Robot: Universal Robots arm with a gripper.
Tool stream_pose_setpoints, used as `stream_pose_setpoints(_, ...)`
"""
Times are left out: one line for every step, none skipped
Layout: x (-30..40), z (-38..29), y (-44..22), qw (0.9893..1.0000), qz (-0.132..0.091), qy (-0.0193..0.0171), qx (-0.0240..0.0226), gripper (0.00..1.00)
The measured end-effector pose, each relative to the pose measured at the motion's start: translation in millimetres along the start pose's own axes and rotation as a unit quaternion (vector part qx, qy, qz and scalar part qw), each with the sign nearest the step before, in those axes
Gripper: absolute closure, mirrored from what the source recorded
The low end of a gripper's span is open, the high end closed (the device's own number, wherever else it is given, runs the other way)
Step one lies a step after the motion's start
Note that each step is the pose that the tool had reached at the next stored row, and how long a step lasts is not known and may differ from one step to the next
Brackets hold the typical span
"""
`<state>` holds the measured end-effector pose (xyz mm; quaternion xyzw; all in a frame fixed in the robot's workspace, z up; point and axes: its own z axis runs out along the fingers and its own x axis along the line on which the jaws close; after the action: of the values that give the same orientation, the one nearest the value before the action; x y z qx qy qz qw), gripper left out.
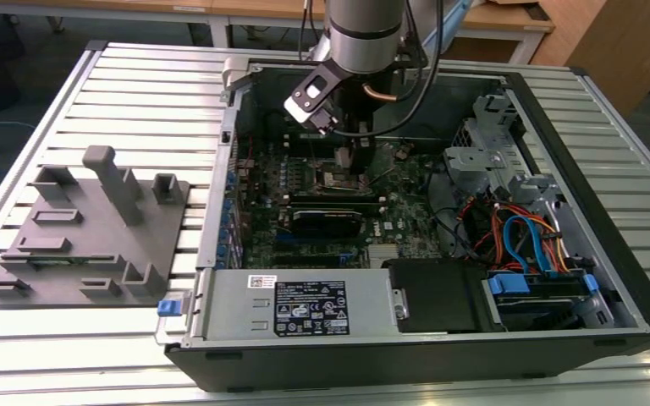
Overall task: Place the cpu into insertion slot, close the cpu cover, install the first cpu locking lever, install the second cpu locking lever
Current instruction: 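Place the cpu into insertion slot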
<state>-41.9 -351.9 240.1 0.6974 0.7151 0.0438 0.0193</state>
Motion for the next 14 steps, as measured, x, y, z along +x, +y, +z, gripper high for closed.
stream_pose_setpoints(0.2,1.2,-0.1,1.0000,0.000,0.0000,0.0000,0.46)
stream_pose_setpoints(0.4,2.3,-0.2,1.0000,0.000,0.0000,0.0000,0.46)
stream_pose_setpoints(0.5,3.4,-0.4,1.0000,0.000,0.0000,0.0000,0.46)
stream_pose_setpoints(0.5,4.4,-0.7,1.0000,0.000,0.0000,0.0000,0.46)
stream_pose_setpoints(0.6,5.4,-1.1,1.0000,0.000,0.0000,0.0000,0.46)
stream_pose_setpoints(0.6,6.4,-1.5,1.0000,0.000,0.0000,-0.0001,0.46)
stream_pose_setpoints(0.7,7.3,-1.8,1.0000,0.000,0.0000,0.0000,0.46)
stream_pose_setpoints(0.7,8.0,-2.0,1.0000,0.000,-0.0001,0.0000,0.46)
stream_pose_setpoints(0.7,8.5,-2.1,1.0000,0.000,0.0000,0.0000,0.46)
stream_pose_setpoints(0.6,8.7,-2.2,1.0000,0.000,-0.0001,0.0000,0.46)
stream_pose_setpoints(0.6,8.8,-2.2,1.0000,0.000,-0.0002,0.0000,0.46)
stream_pose_setpoints(0.6,9.1,-2.3,1.0000,0.000,-0.0001,0.0000,0.46)
stream_pose_setpoints(0.6,9.2,-2.3,1.0000,0.001,-0.0001,0.0000,0.46)
stream_pose_setpoints(0.7,9.2,-2.3,1.0000,0.001,0.0000,0.0000,0.46)
